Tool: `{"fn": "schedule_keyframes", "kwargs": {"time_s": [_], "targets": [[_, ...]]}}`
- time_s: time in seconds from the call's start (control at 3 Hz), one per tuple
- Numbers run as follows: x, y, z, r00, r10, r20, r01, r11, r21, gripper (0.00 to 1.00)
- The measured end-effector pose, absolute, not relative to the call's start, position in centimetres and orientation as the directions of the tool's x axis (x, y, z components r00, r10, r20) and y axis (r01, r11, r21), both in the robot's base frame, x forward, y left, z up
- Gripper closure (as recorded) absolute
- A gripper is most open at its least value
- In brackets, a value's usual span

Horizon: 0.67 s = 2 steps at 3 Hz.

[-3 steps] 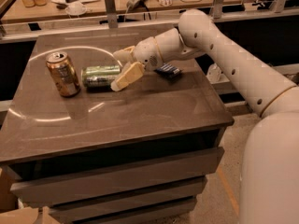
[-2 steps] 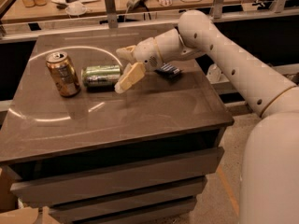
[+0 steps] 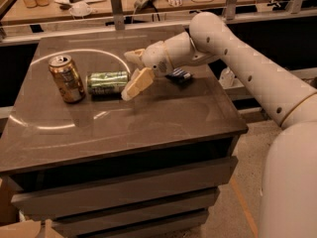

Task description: Move green can near orange can

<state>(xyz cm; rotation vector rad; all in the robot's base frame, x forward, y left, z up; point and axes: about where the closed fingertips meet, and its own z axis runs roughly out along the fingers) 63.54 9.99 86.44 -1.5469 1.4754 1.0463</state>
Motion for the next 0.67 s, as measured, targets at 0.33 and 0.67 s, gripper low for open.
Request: {"fn": "schedule_keyframes", "kwargs": {"time_s": [0.33, 0.67], "targets": [[63.69, 9.88, 86.36, 0.012, -0.402, -0.916, -0.999, -0.048, 0.008, 0.0], [63.83, 9.78, 86.29, 0.021, -0.413, -0.911, -0.999, -0.036, -0.007, 0.0]]}}
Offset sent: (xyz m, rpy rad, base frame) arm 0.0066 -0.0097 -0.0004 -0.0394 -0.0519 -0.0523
